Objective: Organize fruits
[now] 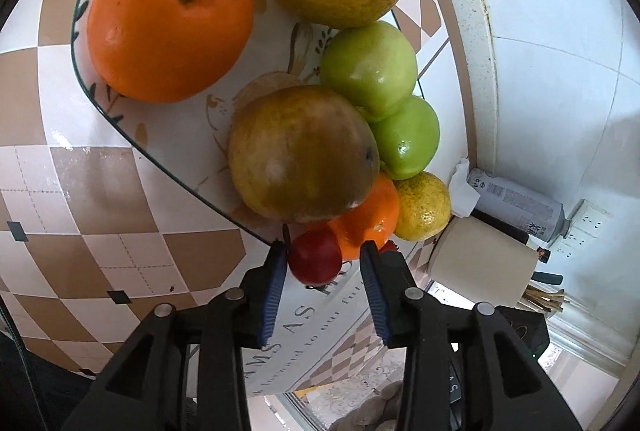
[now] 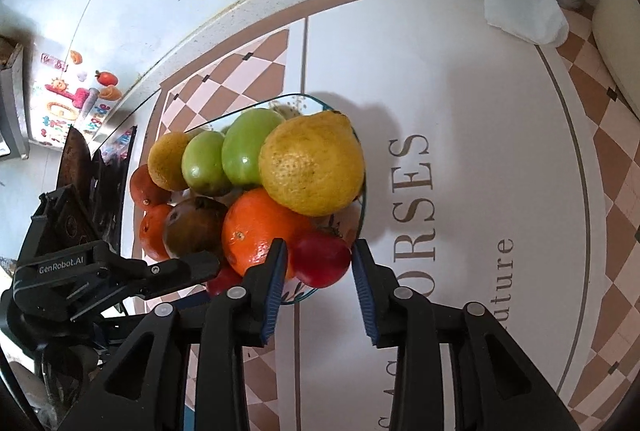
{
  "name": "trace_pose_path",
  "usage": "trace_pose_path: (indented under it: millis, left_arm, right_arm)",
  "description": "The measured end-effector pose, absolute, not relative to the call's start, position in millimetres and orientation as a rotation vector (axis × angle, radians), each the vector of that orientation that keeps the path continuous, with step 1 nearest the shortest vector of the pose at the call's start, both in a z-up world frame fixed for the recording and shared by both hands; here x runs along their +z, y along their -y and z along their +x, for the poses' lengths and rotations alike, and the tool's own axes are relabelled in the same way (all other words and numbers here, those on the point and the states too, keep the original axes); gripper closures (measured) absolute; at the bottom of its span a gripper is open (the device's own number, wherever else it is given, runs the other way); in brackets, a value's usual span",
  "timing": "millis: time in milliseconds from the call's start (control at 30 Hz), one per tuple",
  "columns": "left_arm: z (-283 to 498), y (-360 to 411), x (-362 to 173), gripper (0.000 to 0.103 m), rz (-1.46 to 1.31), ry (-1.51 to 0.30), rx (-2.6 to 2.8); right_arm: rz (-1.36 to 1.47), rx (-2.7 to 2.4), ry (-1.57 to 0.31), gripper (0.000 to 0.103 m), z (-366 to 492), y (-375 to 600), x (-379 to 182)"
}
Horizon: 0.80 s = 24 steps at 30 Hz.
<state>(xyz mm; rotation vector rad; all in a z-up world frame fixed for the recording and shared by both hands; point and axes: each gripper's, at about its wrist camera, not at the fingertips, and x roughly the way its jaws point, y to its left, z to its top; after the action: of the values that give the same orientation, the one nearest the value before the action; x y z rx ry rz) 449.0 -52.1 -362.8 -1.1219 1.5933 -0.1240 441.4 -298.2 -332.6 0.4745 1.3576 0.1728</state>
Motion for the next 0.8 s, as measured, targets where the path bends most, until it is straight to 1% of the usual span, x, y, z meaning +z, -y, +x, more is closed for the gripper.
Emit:
trace_pose_path:
  millis: [67,300,400,433,467,533,667,767,800]
  left_arm:
    - [449,53,-362,0.066,-1.123,-1.59,-0.123]
    - [449,49,-362,0.065,-1.133,-1.589,-0.116]
    - [448,50,-357,0.065,-1.094,-1.592,-0.119]
    - [447,51,-355,0.065,-1.077,-1.595,-0.121]
    - [446,52,-352,0.065,-1.038,-1.599,-0.124]
    - [444,55,-342,0.065,-0.926,-1.608,-0.125]
    - [434,64,-318,0.065,-0.584,-1.6,-0.106]
    - [427,71,-298,0.065,-0.337,-1.554,-0.082]
    - [424,72,-293,0.06,-0.272,-1.538,-0.07]
  right_arm:
    - [0.477,0.173,-1.358,0.057,440,300,-333]
    - [0.481,0.177,-1.351,0.053,437,303,-330]
    - [0.457,0.18,-1.343,0.045,432,303,-322]
    - [0.438,0.175,-1.34,0.036,430,303,-318]
    - [0.424,0.17,-1.338,0.023,428,302,-314]
    - [0.382,0.152,-1.329,0.012,422,302,-304]
    - [0.233,0.077,-1.318,0.011,408,297,-284]
    - [0.193,0.056,-1.301,0.01,396,292,-269]
    - [0.184,0.051,-1.298,0.01,393,291,-265]
